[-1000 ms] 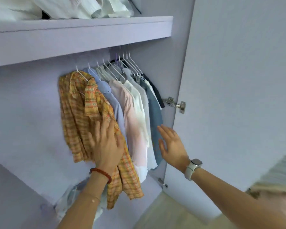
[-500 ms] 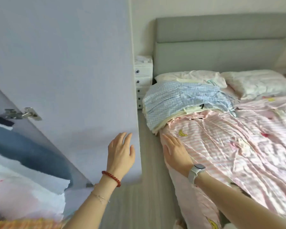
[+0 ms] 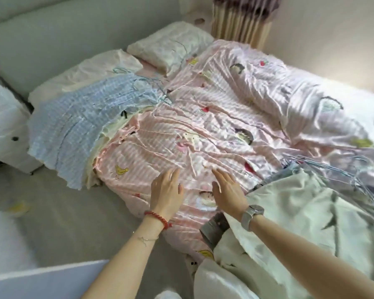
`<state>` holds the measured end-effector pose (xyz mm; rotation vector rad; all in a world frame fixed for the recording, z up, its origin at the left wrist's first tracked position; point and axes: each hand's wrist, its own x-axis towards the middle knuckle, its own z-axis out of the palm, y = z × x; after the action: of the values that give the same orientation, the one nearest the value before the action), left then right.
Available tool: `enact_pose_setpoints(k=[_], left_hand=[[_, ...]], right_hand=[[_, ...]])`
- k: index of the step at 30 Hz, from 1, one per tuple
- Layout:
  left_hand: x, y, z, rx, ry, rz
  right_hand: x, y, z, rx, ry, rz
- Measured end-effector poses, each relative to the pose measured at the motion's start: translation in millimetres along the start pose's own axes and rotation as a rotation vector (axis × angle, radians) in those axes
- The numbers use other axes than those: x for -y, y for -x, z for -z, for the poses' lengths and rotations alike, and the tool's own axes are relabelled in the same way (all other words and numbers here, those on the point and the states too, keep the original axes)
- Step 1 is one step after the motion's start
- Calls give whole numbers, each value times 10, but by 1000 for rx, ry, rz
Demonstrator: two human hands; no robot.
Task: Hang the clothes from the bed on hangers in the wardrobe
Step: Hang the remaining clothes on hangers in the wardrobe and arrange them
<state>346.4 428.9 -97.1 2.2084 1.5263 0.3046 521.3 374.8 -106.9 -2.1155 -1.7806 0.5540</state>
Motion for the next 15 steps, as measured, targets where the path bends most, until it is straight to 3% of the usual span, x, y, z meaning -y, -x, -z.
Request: enact_pose_setpoints(k=[10, 15], left_hand=[[-910, -529, -820, 365, -71, -411], [-1525, -674, -1200, 472, -23, -561]], right_hand=[[-962, 749, 239, -170, 5, -593], [-1419, 1139, 415, -335, -45, -821]])
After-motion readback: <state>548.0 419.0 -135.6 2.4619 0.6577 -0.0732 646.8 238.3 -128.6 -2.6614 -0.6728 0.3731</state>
